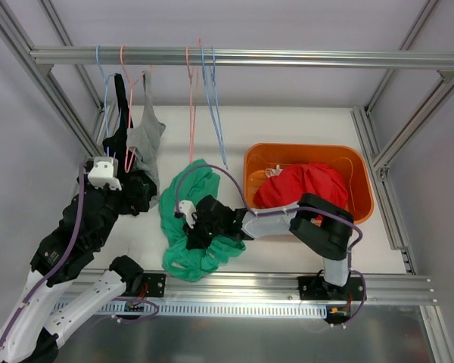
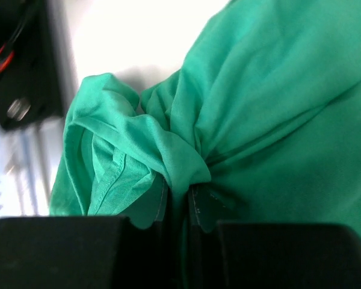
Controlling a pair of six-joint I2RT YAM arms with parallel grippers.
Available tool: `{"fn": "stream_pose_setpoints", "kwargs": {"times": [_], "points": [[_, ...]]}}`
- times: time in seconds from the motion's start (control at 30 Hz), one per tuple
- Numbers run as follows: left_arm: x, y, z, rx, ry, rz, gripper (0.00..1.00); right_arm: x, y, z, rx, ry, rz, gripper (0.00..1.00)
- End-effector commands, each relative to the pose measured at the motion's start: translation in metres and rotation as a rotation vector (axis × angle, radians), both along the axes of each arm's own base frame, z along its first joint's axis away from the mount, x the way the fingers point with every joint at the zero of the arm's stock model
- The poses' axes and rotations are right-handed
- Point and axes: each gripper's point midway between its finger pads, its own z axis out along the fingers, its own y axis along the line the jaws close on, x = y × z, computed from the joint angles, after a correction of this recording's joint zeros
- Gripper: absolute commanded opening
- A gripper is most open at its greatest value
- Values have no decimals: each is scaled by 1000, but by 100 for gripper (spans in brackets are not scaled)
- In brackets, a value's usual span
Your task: Remove the tank top from the hanger
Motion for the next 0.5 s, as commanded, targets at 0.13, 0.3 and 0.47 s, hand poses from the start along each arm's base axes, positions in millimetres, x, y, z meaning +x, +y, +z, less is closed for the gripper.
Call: {"fn": "stream_pose_setpoints", "kwargs": {"times": [0.13, 0.3, 0.47], "points": [[-2, 21, 13, -60, -79, 109, 99, -39, -21, 98, 122, -61, -29, 0], [-4, 31, 16, -77, -107, 155, 99, -22, -34, 154, 226, -151, -141, 0], [-3, 33, 14, -74, -105, 172, 98, -20, -55, 210, 314, -217, -162, 0]]}}
